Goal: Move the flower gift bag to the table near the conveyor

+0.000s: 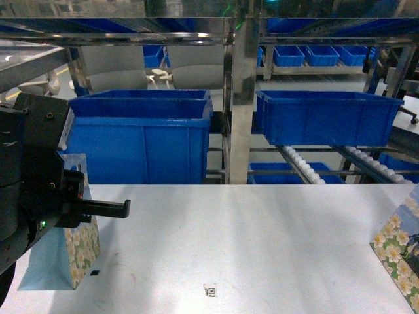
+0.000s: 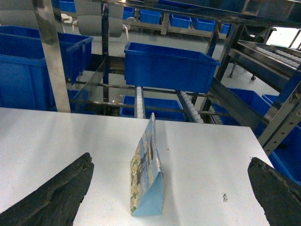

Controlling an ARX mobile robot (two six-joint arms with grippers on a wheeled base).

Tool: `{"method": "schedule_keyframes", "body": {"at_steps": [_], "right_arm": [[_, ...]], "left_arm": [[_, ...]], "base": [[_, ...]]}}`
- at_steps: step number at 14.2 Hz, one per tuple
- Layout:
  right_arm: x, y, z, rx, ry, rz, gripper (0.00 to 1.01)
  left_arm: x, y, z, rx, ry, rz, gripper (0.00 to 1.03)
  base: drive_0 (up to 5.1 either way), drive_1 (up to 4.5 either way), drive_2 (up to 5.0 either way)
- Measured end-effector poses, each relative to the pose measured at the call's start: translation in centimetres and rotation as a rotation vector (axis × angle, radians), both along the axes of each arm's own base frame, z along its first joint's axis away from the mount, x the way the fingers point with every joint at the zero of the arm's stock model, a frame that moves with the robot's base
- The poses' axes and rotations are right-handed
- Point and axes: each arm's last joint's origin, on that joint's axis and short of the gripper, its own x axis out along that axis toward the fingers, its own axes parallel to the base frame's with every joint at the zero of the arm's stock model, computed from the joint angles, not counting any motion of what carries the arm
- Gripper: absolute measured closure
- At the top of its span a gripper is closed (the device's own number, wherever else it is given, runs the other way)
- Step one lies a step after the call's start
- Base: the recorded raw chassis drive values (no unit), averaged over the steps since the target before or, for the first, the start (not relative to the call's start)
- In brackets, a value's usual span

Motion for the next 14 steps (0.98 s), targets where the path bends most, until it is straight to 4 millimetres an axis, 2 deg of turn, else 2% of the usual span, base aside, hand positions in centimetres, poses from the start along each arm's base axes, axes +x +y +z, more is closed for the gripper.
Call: {"method": "schedule_keyframes", "body": {"at_steps": [4, 9, 12, 14], "right_arm": [[0.0, 0.0, 0.0, 0.0, 0.0, 0.0, 0.03], [0.0, 0.0, 0.0, 0.0, 0.0, 0.0, 0.03], [0.0, 0.0, 0.0, 0.0, 0.0, 0.0, 0.03], [0.0, 0.0, 0.0, 0.0, 0.0, 0.0, 0.03]], "left_arm": [[-1.0, -0.1, 0.5, -0.013, 0.037, 0.012, 1.01], [-2.1, 0.1, 0.9, -0.013, 0.054, 0.022, 0.4], [-2.8, 0.3, 2.8, -0.041, 0.019, 0.01, 0.03], [-3.4, 0.3, 4.4, -0.063, -0.013, -0.001, 0.05]], "base": [[0.0, 0.0, 0.0], [0.0, 0.0, 0.0], [0.0, 0.0, 0.0], [0.0, 0.0, 0.0]]}}
